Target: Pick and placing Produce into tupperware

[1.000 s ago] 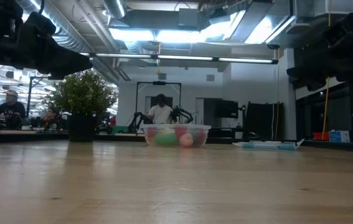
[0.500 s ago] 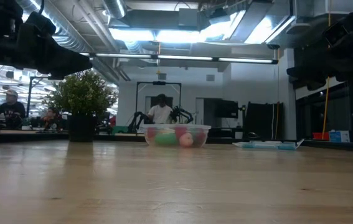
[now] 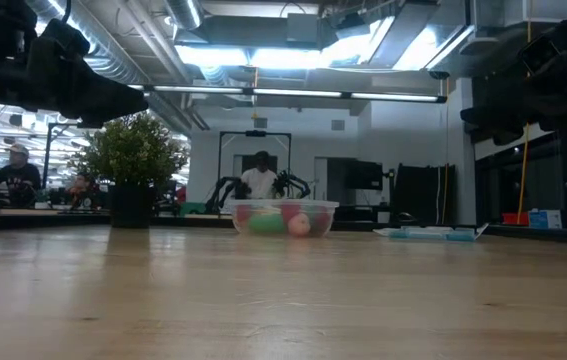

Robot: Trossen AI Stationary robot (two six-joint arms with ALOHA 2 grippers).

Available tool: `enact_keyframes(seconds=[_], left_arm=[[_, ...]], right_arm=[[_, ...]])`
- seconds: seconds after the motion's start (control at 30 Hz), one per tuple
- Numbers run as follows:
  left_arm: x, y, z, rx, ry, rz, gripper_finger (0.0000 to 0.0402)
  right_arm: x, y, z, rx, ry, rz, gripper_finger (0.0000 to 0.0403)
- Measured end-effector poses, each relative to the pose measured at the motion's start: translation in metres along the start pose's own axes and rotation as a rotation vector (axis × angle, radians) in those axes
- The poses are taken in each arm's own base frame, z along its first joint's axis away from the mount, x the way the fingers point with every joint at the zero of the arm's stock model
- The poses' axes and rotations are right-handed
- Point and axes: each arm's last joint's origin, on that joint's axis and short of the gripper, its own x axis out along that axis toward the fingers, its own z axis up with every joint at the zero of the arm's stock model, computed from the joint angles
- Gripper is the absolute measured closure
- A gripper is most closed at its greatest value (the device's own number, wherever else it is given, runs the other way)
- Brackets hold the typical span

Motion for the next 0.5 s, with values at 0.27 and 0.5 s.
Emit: enact_keyframes(seconds=[0.27,0.5], left_arm=[[0.0000,0.0000,0.0000,0.000,0.000,0.000,0.0227],[0.0000,0.0000,0.0000,0.000,0.000,0.000,0.0232]], right_arm=[[0.0000,0.0000,0.0001,0.002,-0.001,0.000,0.0169],[0.0000,0.0000,0.0000,0.003,0.000,0.000,0.0169]])
